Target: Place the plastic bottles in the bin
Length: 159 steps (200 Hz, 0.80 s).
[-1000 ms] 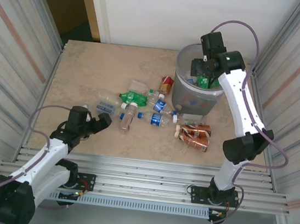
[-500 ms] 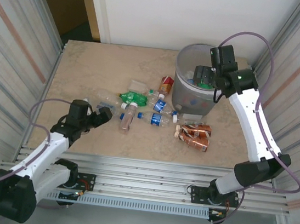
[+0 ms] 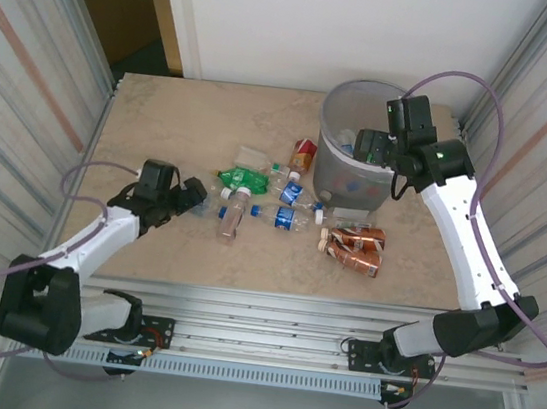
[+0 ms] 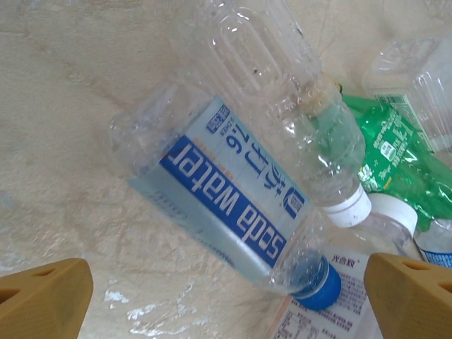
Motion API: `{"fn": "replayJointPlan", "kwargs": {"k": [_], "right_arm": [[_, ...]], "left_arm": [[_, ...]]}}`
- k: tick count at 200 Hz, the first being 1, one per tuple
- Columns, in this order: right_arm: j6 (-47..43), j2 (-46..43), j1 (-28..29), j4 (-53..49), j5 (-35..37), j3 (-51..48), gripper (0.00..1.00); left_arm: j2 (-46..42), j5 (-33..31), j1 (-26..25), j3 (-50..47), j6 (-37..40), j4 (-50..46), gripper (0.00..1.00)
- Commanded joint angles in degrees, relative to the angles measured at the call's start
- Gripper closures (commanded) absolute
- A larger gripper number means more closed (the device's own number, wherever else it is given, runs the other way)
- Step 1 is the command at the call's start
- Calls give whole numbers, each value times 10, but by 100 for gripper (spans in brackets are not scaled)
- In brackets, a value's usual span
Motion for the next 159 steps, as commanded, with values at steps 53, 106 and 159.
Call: {"fn": "replayJointPlan", "kwargs": {"k": [53, 106, 159], "right_arm": [[17, -28, -16, 29, -18, -33, 2], [29, -35, -19, 50, -19, -60, 2], [34, -47, -18, 64, -16, -84, 2]], "left_arm": [[92, -9, 5, 56, -27, -4, 1], [138, -14, 5, 75, -26, -4, 1], [167, -14, 5, 85, -22, -7, 1]]}}
